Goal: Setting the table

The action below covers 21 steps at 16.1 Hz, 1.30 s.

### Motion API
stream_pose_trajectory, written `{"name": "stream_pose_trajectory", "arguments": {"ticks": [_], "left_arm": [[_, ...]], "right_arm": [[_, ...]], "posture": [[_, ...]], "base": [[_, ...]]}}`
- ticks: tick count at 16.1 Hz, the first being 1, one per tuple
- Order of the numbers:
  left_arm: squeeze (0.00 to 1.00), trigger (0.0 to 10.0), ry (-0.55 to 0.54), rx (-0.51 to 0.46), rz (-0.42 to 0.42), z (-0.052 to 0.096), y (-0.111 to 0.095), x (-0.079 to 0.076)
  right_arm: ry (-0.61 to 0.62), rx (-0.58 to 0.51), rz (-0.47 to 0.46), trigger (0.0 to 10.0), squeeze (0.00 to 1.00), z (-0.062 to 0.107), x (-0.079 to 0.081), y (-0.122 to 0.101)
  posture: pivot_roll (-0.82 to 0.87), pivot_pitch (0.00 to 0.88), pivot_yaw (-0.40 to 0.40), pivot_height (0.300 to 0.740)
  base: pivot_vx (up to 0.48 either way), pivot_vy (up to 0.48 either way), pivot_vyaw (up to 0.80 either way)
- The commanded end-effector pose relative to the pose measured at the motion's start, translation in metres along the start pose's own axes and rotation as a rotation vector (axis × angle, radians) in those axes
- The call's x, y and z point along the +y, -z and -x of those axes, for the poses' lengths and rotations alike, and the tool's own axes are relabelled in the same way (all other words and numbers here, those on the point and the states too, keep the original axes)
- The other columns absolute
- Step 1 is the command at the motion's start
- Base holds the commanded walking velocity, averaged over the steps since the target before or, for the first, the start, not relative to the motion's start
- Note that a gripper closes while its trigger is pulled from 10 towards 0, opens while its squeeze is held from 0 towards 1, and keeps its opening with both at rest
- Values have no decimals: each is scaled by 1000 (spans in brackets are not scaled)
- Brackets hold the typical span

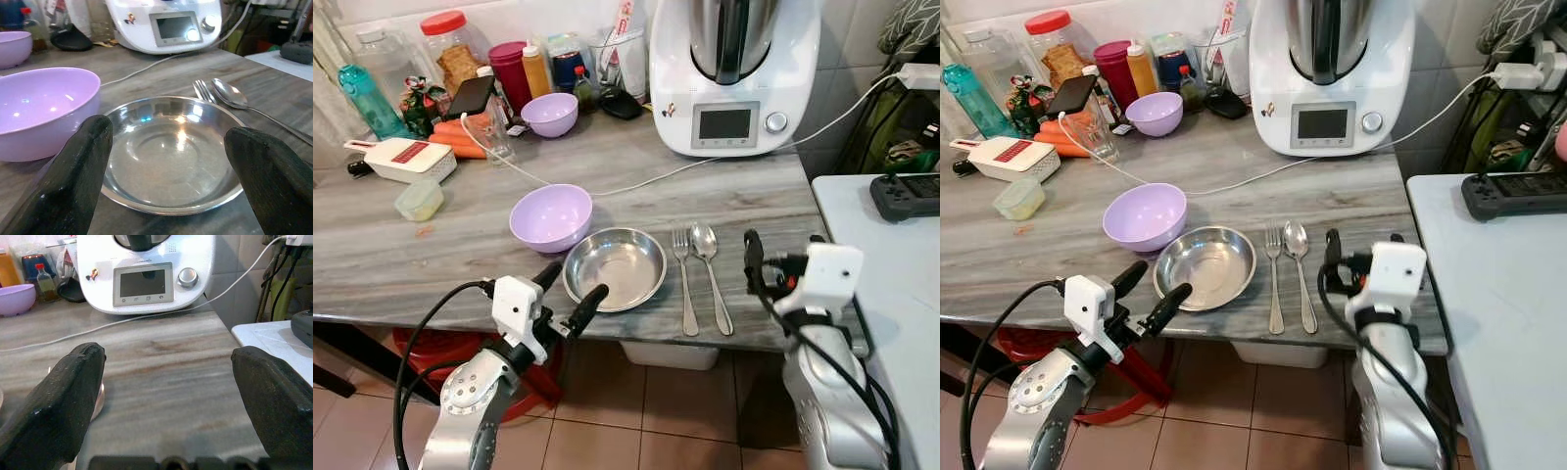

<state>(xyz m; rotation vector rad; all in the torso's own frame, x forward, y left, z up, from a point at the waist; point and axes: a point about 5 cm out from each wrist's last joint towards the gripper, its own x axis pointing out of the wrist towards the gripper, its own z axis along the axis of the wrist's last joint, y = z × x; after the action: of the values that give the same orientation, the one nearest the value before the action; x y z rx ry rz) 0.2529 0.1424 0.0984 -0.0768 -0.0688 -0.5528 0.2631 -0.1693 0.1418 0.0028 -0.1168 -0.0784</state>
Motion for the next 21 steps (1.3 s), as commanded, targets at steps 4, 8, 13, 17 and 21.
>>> {"name": "stream_pose_trajectory", "arguments": {"ticks": [4, 8, 13, 17, 21], "left_arm": [[0, 10000, -94, -8, -41, 4, -3, 8], [0, 10000, -296, 45, -95, -1, 2, 29], [0, 10000, -457, -19, -141, -7, -16, 43], [0, 10000, -459, -32, -129, -14, -22, 37], [0, 10000, -457, -15, -119, -15, -19, 34]], "right_arm": [[-16, -9, 28, 10000, 1000, 9, 2, 0], [70, 3, -29, 10000, 0, 4, -6, -3], [56, -89, -88, 10000, 0, -9, -1, -29], [15, -98, -90, 10000, 0, -8, 1, -33], [19, -79, -91, 10000, 0, -9, 0, -32]], "posture": [[-89, 12, 140, 740], [-97, 2, 143, 740], [-93, 5, 144, 740], [-89, 10, 145, 740], [-93, 15, 144, 740]], "base": [[0, 0, 0], [0, 0, 0], [0, 0, 0], [0, 0, 0], [0, 0, -394]]}}
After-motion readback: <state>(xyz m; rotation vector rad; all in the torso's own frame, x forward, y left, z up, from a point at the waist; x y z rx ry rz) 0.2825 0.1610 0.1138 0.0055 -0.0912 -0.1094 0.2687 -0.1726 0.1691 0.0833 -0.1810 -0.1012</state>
